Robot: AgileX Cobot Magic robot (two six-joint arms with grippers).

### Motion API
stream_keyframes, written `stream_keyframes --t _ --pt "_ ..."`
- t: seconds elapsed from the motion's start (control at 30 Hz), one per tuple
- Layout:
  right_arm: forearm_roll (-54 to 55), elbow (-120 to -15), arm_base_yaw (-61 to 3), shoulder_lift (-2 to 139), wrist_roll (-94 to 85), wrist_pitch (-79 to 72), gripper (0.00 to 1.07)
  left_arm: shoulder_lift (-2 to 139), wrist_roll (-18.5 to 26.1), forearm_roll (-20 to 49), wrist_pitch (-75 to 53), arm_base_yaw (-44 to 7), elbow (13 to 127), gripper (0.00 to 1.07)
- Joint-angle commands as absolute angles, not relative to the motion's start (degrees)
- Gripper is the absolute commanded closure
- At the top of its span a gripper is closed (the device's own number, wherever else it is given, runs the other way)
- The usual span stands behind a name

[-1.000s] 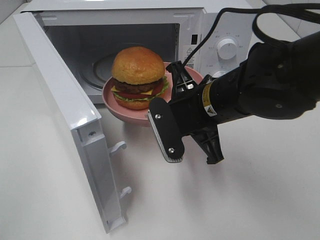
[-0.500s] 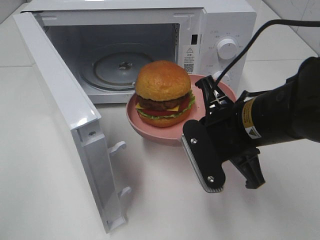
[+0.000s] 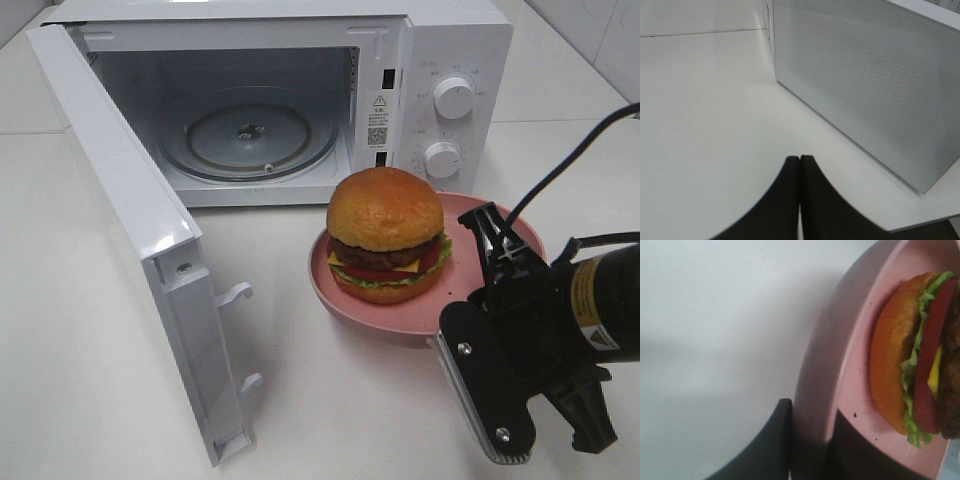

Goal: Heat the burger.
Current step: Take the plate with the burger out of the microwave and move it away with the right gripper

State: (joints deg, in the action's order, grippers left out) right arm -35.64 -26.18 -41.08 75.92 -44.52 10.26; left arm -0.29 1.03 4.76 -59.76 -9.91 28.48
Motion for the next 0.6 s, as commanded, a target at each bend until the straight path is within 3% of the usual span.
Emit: stream_keyframes --t 0.03,0.27,0.6 --pt "-36.7 -24.6 -40.6 73.4 -39.2 9.4 1.07 -0.7 1.0 4.7 -59.3 -10.0 28.4 1.07" --pt "-41.4 -23.1 -40.6 73.4 -31.1 13.2 1.07 -0.7 1.0 4.7 -59.3 -10.0 28.4 1.07" --pt "-60.5 -19.7 -40.6 73.4 -1.9 19.1 1.07 -0.7 1.0 4.7 -59.3 -10.0 28.4 1.07"
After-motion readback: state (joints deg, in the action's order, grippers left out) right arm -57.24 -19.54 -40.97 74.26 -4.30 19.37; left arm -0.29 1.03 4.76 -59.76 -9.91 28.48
